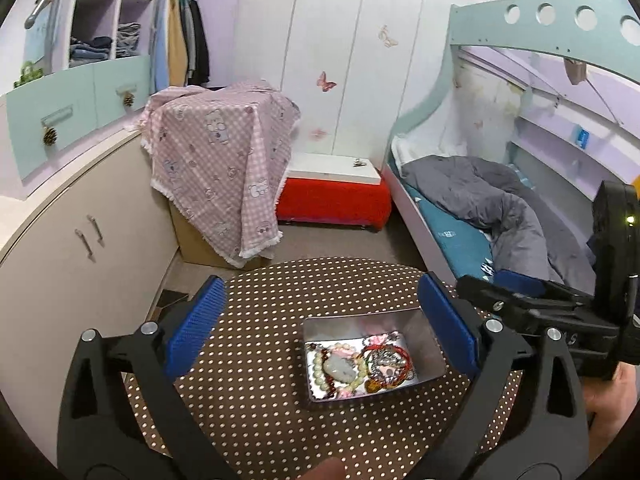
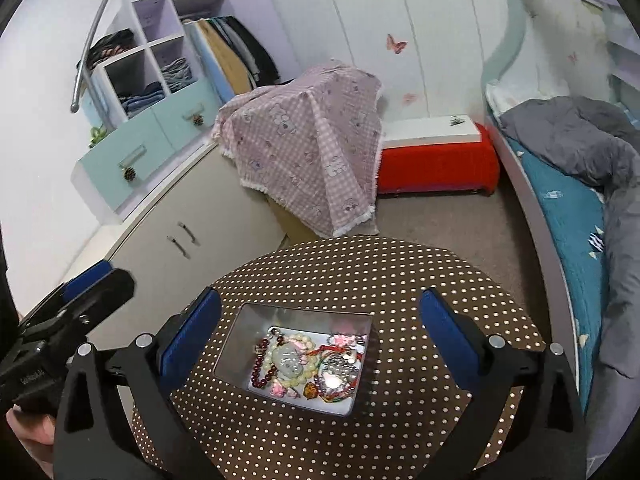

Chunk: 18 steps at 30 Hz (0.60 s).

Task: Organize jewelry

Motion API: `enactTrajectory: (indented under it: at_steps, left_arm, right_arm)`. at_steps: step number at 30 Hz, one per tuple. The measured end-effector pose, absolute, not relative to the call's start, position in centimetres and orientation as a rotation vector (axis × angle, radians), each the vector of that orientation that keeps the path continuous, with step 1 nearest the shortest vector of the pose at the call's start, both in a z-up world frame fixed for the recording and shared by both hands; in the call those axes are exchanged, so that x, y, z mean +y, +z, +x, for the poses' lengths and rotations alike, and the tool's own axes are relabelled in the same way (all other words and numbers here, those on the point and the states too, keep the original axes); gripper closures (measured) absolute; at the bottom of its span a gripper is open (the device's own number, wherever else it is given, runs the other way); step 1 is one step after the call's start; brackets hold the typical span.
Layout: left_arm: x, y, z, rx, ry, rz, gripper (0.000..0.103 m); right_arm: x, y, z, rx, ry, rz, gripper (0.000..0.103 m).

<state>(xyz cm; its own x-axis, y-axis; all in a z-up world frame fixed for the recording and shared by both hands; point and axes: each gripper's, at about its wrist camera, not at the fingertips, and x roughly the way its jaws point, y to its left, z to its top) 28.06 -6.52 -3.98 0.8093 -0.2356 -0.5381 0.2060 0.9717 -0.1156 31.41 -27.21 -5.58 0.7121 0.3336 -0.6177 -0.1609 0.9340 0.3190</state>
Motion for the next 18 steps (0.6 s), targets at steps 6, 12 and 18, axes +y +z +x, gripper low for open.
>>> enactTrajectory:
  at_steps: [6, 12, 18]
  left_arm:
    - [-5.3, -2.8, 24.7, 0.532, -0.185, -0.050, 0.008]
    - [-4.3, -2.0, 19.2, 0.448, -0.112, -0.006, 0.007]
    - [-3.8, -2.2, 13.9, 0.379, -0.084, 0.010, 0.006]
  right_arm:
    - [-26.8, -3.9, 28.3, 0.681, 0.242, 0.226, 0.007]
    - [-25.1, -2.4, 22.6, 0.603, 0.193, 0.146, 0.007]
    - [-23.1, -2.1, 16.5, 0.542, 0.143, 0.055, 0.007]
